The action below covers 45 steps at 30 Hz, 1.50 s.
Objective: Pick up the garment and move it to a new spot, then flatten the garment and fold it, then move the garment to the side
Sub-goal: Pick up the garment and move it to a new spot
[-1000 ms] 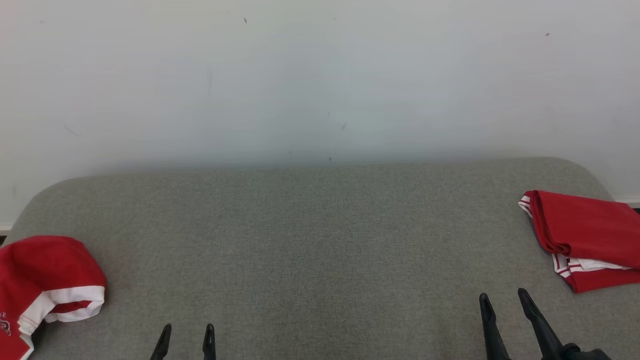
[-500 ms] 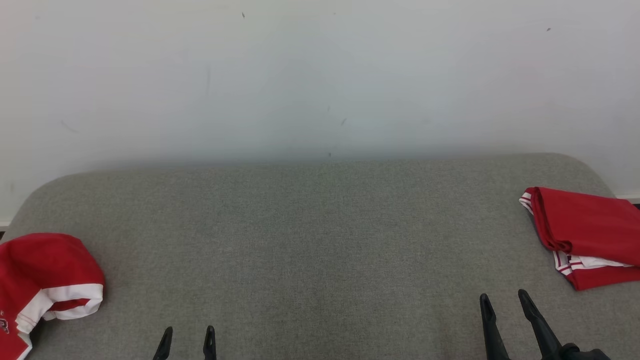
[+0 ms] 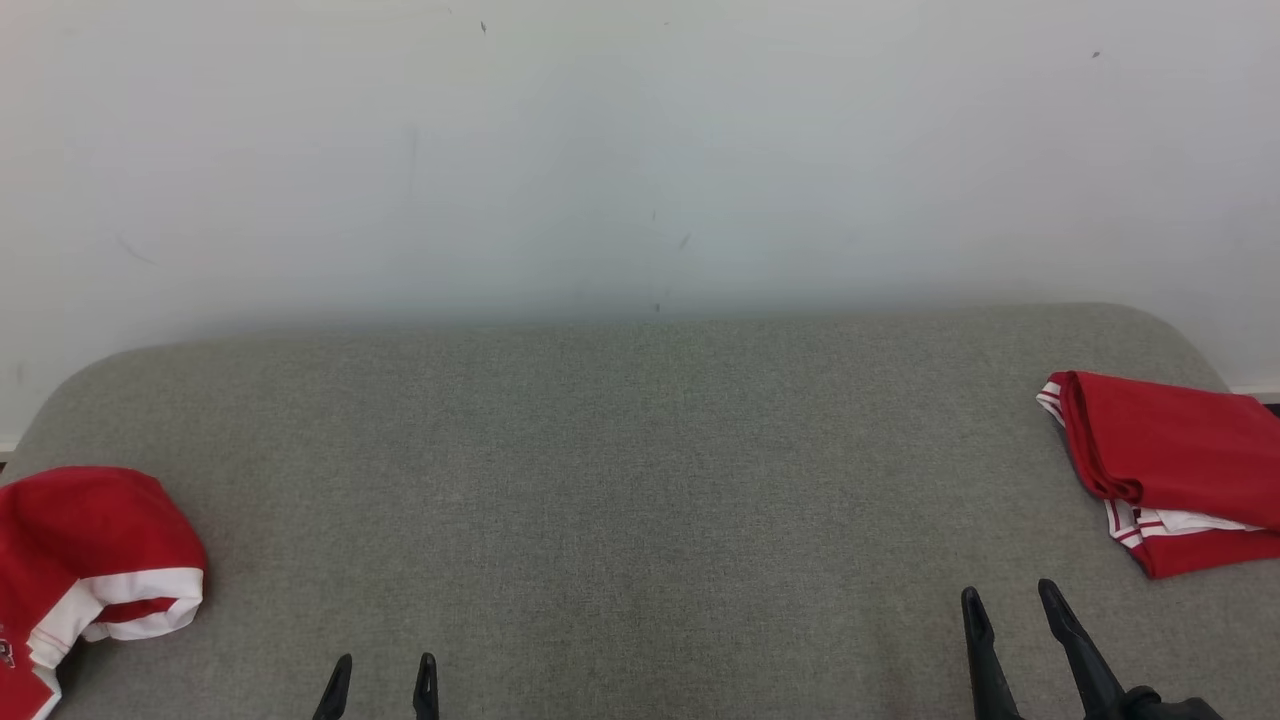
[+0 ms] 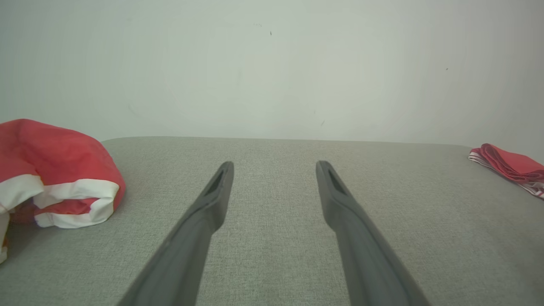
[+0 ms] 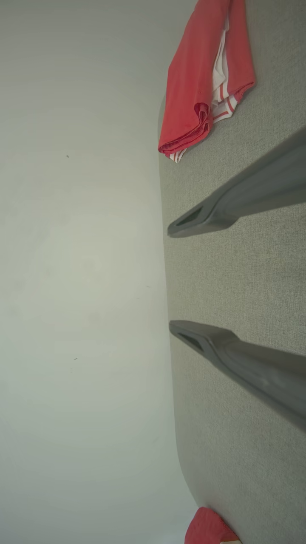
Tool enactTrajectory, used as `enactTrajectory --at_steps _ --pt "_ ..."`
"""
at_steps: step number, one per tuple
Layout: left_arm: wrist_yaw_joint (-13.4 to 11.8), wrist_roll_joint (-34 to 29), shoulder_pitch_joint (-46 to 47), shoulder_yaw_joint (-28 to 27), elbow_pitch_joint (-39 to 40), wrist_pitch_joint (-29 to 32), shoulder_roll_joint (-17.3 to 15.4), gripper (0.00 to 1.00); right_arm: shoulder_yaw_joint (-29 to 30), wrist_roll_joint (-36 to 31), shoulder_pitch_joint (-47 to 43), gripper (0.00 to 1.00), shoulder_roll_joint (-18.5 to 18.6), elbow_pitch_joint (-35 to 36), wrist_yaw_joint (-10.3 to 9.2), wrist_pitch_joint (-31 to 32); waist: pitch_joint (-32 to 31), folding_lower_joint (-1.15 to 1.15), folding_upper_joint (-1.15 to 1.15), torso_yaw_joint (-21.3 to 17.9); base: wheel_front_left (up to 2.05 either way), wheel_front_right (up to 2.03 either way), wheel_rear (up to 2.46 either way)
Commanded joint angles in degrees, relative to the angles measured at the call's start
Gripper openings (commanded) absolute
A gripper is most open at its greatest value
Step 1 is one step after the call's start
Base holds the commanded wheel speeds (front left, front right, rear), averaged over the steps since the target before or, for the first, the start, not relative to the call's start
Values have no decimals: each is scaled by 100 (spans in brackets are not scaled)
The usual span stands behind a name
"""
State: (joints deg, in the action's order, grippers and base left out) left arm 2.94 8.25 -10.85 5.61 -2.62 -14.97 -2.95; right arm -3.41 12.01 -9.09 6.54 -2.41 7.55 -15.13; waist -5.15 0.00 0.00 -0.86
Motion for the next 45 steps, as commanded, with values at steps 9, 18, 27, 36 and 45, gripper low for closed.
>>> enactTrajectory --at_steps 9,18,27,36,45 --pt "-45 47 43 9 -12 -23 10 100 -21 63 -1 100 -6 -65 -15 -3 38 0 0 3 0 0 0" --pt "-17 -52 99 45 -45 -23 9 100 -134 109 -44 100 30 -88 -15 -4 94 0 0 277 0 0 0" --pt "-79 45 73 7 9 -23 9 100 -346 188 34 100 83 -61 -15 -4 142 0 0 907 0 0 0" --pt "-77 75 138 -25 41 -23 9 100 -475 265 124 100 90 -25 -15 -4 192 0 0 1549 0 0 0" --pt "-107 155 94 -45 72 -23 9 100 -523 277 76 100 154 -3 -15 -4 290 0 0 2171 0 0 0"
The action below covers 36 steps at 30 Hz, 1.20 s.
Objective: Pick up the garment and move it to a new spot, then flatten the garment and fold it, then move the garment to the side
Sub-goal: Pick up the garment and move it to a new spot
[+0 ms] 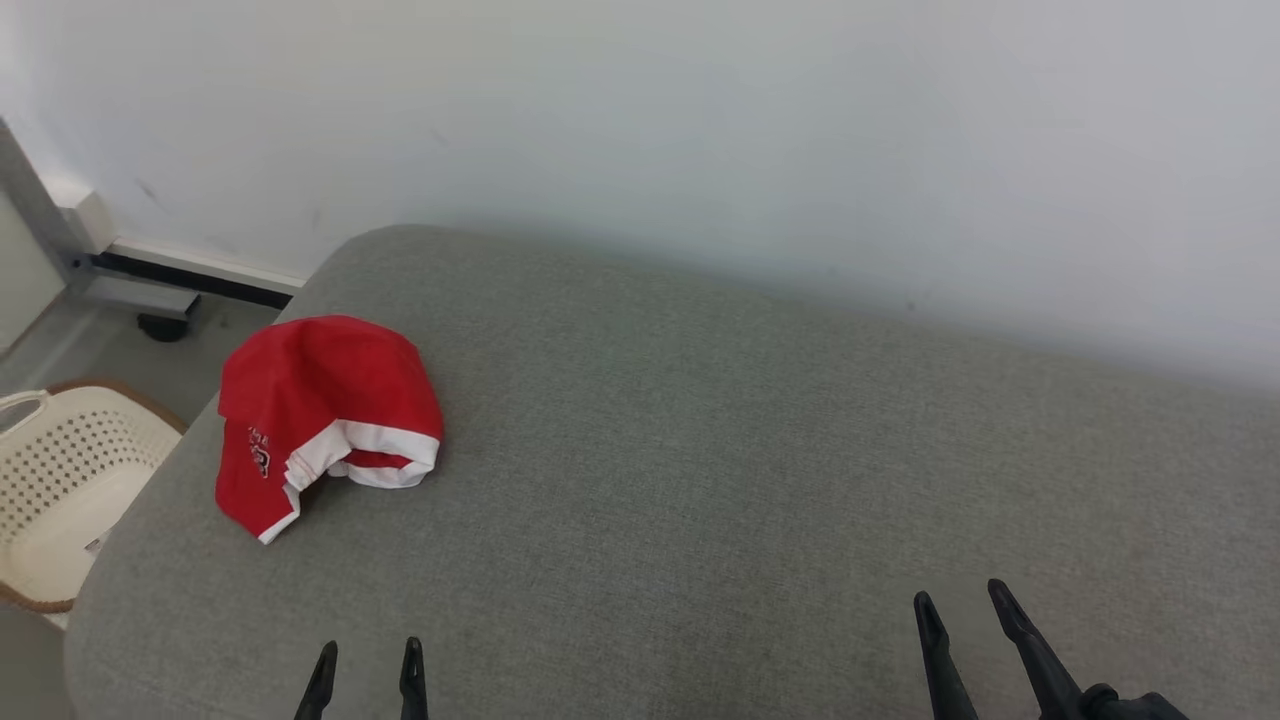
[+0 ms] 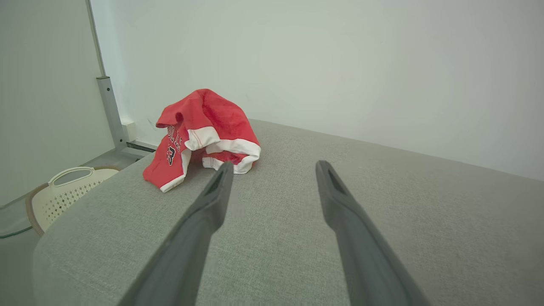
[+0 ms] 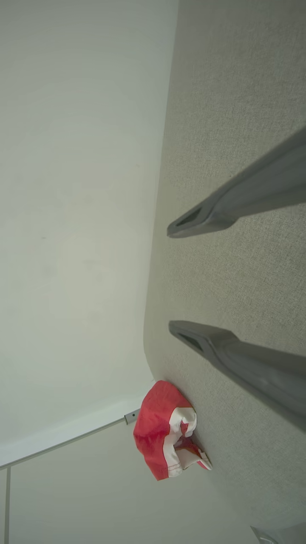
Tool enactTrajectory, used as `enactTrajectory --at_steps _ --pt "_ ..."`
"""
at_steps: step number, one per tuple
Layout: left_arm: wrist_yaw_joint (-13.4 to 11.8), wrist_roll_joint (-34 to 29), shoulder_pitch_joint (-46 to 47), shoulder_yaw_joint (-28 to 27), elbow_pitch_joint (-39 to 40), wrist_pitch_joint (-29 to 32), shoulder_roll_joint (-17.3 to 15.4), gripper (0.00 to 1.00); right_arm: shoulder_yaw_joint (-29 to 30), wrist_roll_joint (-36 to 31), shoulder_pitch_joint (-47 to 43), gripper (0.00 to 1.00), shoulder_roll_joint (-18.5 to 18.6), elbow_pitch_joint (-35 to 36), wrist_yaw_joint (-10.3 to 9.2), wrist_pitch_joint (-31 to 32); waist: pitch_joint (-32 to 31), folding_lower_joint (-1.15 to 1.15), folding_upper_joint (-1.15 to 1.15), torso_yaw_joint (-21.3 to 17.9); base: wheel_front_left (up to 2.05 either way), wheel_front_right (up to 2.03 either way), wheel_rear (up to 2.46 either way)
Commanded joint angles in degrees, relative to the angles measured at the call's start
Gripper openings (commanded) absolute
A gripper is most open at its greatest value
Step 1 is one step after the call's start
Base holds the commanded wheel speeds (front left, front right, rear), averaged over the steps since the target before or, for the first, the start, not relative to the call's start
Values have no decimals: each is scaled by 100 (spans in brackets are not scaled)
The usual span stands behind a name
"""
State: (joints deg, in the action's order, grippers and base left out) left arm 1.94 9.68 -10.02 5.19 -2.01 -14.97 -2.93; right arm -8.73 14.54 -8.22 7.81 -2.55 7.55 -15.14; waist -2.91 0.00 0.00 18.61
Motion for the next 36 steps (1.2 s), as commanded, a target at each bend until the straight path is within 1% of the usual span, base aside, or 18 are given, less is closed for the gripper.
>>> enactTrajectory --at_steps 1,7,11,23,25,26,31,34,36 --pt "-10 15 5 -11 16 -23 7 100 0 22 -4 100 35 12 -15 -2 76 0 0 279 0 0 0" --pt "-48 56 24 19 45 -23 7 100 -20 69 -5 100 49 9 -15 -2 124 0 0 613 0 0 0" --pt "-73 100 42 18 53 -23 7 100 -56 93 40 100 78 23 -15 -2 153 0 0 740 0 0 0" --pt "-81 173 94 20 69 -23 7 100 -72 133 18 100 157 33 -15 -2 261 0 0 842 0 0 0" --pt "-74 268 133 1 50 -23 7 100 -75 128 39 100 184 52 -15 -2 321 0 0 834 0 0 0" --pt "-84 395 221 -27 -17 -23 8 100 -78 118 98 100 227 69 -15 -2 419 0 0 821 0 0 0" --pt "-31 474 665 -40 -203 -22 8 100 -105 78 196 100 372 61 -15 -2 703 0 0 808 0 0 0" --pt "-11 615 1221 -70 -463 -22 9 100 -108 56 315 100 508 79 -15 -2 971 0 0 783 0 0 0" --pt "-3 603 1680 -84 -698 -21 10 100 -116 29 417 100 609 87 -15 -2 1182 0 0 756 0 0 0"
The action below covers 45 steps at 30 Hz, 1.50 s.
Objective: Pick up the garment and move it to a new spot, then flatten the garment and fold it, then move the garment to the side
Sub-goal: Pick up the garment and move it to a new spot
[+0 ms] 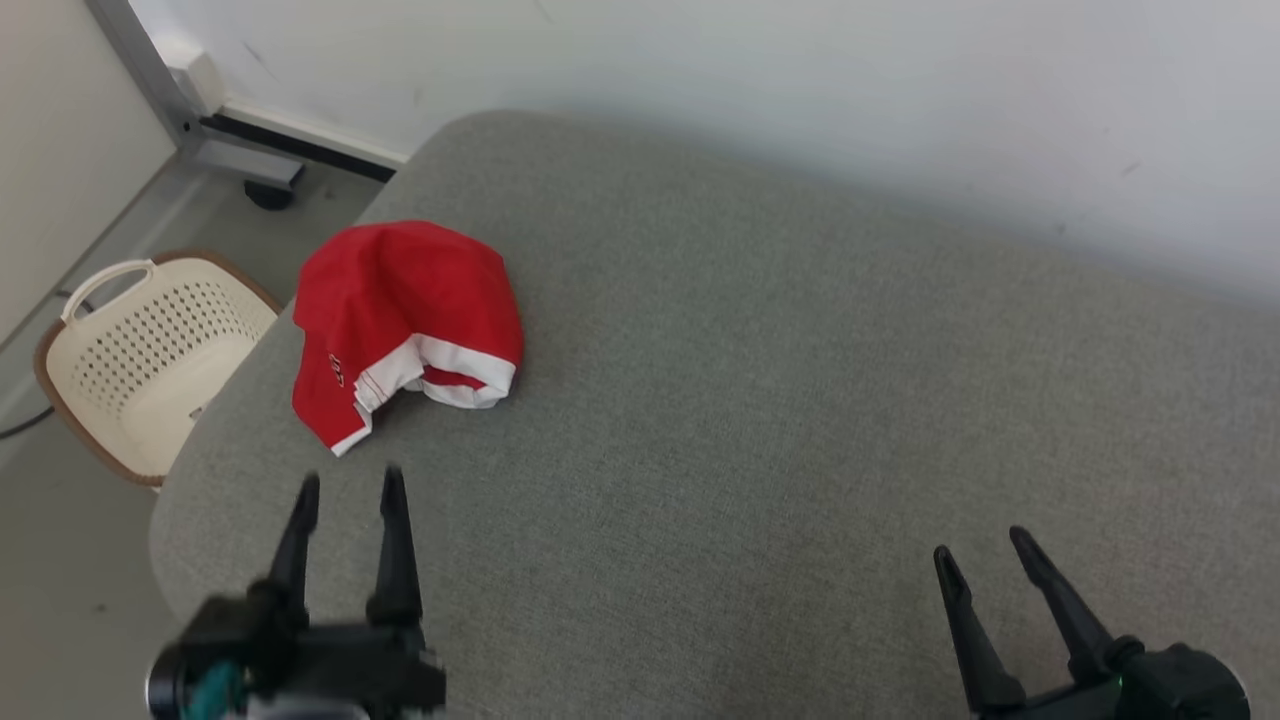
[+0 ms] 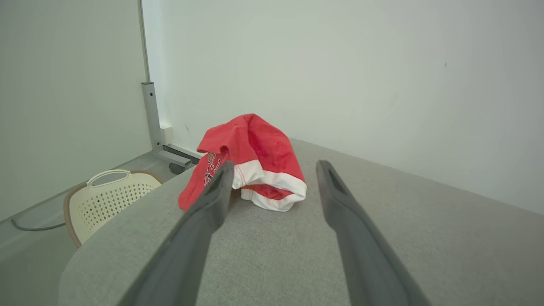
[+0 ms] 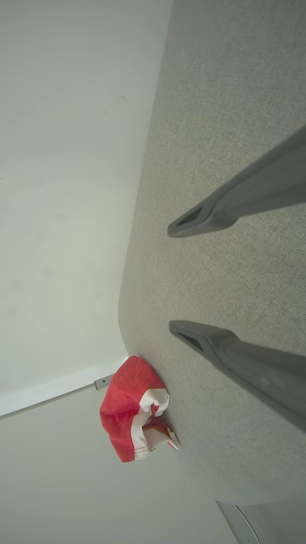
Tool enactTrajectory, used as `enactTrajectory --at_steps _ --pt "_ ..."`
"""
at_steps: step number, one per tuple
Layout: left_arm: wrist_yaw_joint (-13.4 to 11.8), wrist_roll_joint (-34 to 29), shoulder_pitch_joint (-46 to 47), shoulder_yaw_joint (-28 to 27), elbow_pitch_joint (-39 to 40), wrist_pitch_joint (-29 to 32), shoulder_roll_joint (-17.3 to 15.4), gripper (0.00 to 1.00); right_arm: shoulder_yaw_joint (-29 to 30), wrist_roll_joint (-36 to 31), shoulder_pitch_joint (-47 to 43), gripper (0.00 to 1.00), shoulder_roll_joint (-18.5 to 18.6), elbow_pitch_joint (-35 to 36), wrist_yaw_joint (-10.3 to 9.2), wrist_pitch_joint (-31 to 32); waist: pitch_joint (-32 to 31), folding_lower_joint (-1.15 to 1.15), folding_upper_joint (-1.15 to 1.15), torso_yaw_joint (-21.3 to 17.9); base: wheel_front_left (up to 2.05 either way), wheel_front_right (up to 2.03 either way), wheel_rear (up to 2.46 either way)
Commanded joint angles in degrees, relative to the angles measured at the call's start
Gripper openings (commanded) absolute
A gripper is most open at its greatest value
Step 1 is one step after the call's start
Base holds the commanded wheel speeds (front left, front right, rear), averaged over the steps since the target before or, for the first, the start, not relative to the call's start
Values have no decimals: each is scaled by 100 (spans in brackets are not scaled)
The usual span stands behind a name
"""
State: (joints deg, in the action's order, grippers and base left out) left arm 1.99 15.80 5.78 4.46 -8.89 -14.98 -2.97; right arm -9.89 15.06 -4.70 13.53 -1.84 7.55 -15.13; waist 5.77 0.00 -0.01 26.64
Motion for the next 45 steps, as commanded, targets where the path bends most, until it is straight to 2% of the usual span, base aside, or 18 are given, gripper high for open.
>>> enactTrajectory --at_steps 1,8,11,14,18,24,26,31,38,42,43,44,45 --pt "-18 52 357 -43 -166 -19 13 100 -8 -35 128 100 94 23 -15 -4 426 0 1 -62 0 0 0" --pt "33 134 2351 -226 -1589 377 -280 100 -55 -81 551 100 457 57 -15 -3 1124 0 1 -220 0 0 0" --pt "196 313 3176 -282 -2064 654 -466 100 -83 -111 733 100 592 85 -15 -3 1431 0 1 -325 0 0 0" --pt "386 514 3836 -268 -2595 1156 -718 100 -124 -125 925 100 726 93 -15 -3 1703 0 1 -457 0 0 0" --pt "459 751 4639 -238 -3356 2028 -975 100 -69 -150 1099 100 868 116 -15 -3 2009 0 1 -553 0 0 0" --pt "530 1451 5542 -342 -4411 3691 -983 100 -48 -139 1279 100 1024 160 -15 -2 2333 0 1 -640 0 0 0" --pt "538 1504 5750 -294 -4675 4136 -1043 100 -52 -133 1335 100 1055 138 -15 0 2413 0 1 -663 0 0 0" --pt "553 1756 6026 -307 -5188 4810 -1065 100 -148 -123 1475 100 1056 61 -16 14 2531 0 1 -767 0 0 0" --pt "542 1765 5970 -163 -5516 4987 -1155 100 -158 -134 1579 100 1021 21 -20 21 2621 0 1 -891 0 0 0" --pt "539 1692 5841 -94 -5566 4616 -1223 100 -176 -150 1600 100 985 3 -20 25 2633 0 1 -943 0 0 0" --pt "539 1744 5793 -102 -5602 4550 -1212 92 -186 -135 1611 100 961 -19 -20 25 2617 0 1 -964 0 0 0" --pt "540 1784 5756 -108 -5608 4461 -1202 39 -193 -120 1619 100 940 -37 -20 25 2596 0 1 -979 0 0 0" --pt "542 1812 5728 -116 -5580 4335 -1193 0 -201 -110 1627 100 921 -45 -20 25 2574 0 1 -994 0 0 0"
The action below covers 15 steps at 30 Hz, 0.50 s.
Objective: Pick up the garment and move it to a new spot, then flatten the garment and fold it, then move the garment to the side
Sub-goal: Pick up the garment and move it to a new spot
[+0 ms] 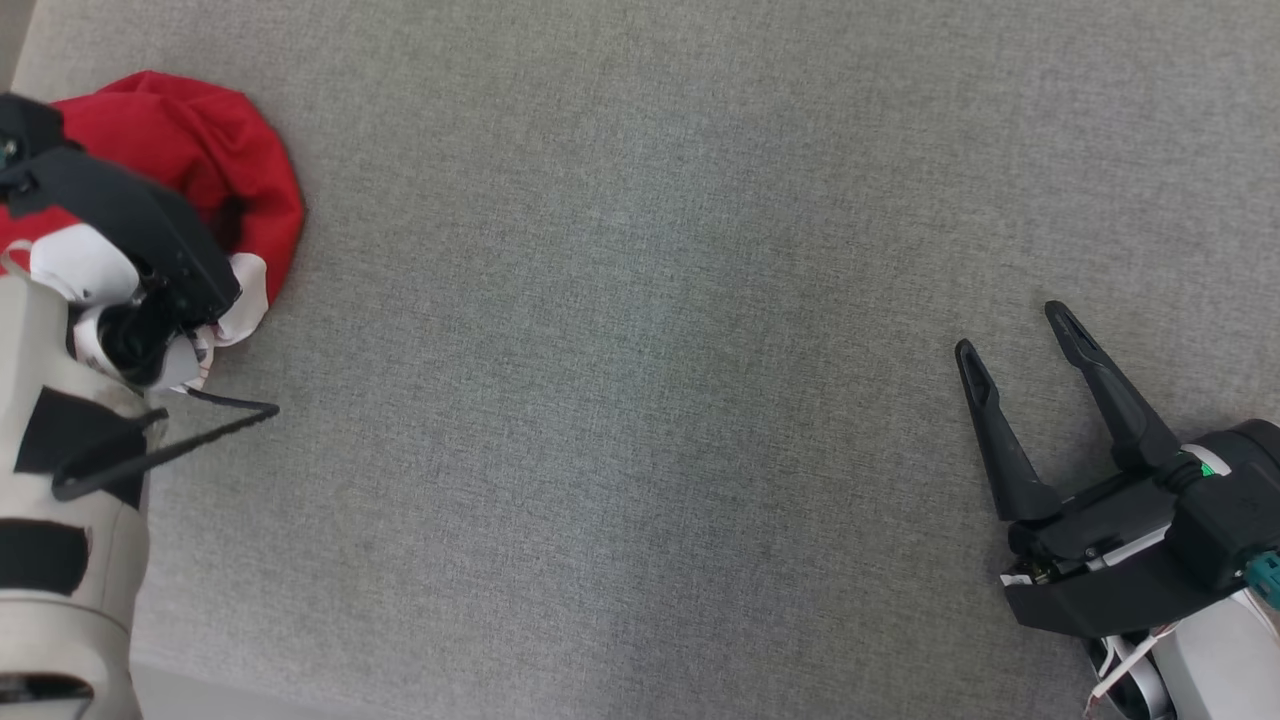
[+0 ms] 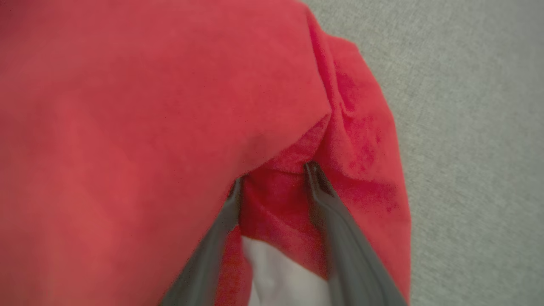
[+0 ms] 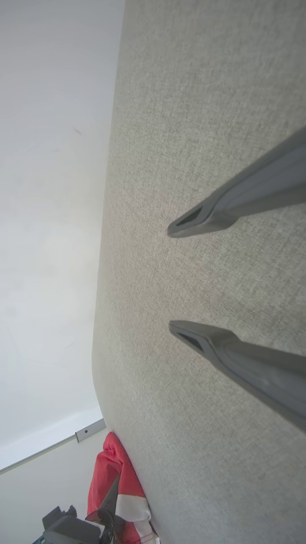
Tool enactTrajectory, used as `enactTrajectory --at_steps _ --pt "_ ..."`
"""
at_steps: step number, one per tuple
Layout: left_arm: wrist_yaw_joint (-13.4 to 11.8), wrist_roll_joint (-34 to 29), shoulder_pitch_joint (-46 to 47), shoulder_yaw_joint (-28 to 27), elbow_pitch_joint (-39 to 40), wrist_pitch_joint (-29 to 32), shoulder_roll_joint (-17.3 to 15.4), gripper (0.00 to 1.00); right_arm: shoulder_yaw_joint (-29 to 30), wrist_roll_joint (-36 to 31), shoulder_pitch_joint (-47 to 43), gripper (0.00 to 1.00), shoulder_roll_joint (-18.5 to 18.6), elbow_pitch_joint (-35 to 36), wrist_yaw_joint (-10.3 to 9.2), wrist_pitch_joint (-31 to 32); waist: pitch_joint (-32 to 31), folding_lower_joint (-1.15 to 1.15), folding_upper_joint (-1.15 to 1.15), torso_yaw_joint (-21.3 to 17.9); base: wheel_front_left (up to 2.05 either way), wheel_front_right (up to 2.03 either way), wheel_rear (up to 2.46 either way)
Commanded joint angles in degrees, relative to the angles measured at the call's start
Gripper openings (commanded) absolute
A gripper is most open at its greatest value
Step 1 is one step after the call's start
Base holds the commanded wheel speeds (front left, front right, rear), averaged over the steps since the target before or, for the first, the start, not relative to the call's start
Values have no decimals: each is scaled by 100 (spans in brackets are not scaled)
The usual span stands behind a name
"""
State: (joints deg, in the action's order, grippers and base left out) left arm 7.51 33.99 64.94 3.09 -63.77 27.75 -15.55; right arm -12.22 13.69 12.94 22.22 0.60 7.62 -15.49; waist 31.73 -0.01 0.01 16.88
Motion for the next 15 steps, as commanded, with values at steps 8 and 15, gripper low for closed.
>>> enactTrajectory --at_steps 8,15 --pt "-5 966 -561 -305 495 -1105 169 0 89 153 -211 100 -322 -336 -23 46 -490 1 -1 -179 0 0 0" --pt "-5 2163 -1189 -257 1536 -1406 346 0 138 220 -383 100 -651 -372 -23 33 -1040 1 -1 -373 0 0 0"
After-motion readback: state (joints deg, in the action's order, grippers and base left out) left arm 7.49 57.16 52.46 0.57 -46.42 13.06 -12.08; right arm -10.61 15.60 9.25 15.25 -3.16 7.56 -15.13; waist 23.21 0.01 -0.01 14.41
